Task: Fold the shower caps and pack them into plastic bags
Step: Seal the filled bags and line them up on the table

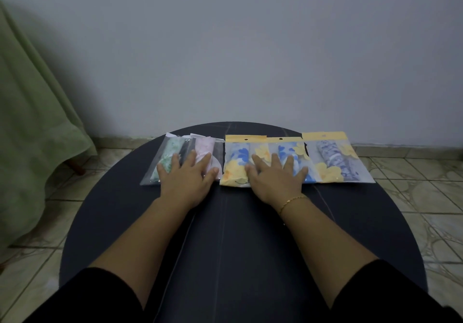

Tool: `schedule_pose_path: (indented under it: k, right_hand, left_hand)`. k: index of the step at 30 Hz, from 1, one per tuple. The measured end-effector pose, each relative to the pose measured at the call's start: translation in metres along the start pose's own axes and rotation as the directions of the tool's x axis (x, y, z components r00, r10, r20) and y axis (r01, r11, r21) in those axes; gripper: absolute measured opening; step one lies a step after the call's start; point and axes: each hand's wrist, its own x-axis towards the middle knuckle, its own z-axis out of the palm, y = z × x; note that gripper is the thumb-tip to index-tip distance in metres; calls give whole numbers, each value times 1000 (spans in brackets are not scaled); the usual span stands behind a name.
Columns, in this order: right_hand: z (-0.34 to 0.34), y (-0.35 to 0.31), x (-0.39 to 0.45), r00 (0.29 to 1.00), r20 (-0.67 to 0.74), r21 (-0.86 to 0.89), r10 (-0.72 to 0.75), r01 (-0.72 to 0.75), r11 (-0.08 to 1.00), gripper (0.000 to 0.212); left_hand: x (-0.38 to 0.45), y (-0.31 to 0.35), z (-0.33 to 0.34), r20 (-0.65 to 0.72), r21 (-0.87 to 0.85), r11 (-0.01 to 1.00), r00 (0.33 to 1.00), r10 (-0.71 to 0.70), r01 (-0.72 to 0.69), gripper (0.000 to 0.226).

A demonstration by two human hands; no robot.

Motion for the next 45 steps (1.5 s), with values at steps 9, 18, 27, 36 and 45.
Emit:
schedule_pose_path:
  k: [9, 18, 27, 36, 45]
  right_hand:
    - [-18, 60, 6, 972, -218, -37, 94, -104, 994, 50]
    - [-14, 80, -2, 985, -144, -82, 94, -106, 991, 54]
    - [-18, 93, -3, 981, -131, -22, 141, -145, 989, 56]
    - [-18, 92, -9, 991, -80, -8, 109, -110, 994, 55]
    - [-20, 84, -17, 993, -93, 20, 70, -68, 997, 61]
  left_hand:
    - [-3, 73, -1, -116, -72, 961, 959, 258, -267, 59]
    - [-5, 97, 15, 71, -65, 972, 971, 229, -224, 59]
    - [-4, 92, 6, 16, 1, 995, 995, 95, -95, 62]
    - [-9, 85, 6, 97, -3, 1000, 995, -9, 9, 63]
    - [-15, 79, 3, 36, -23, 1000, 999, 2, -2, 65]
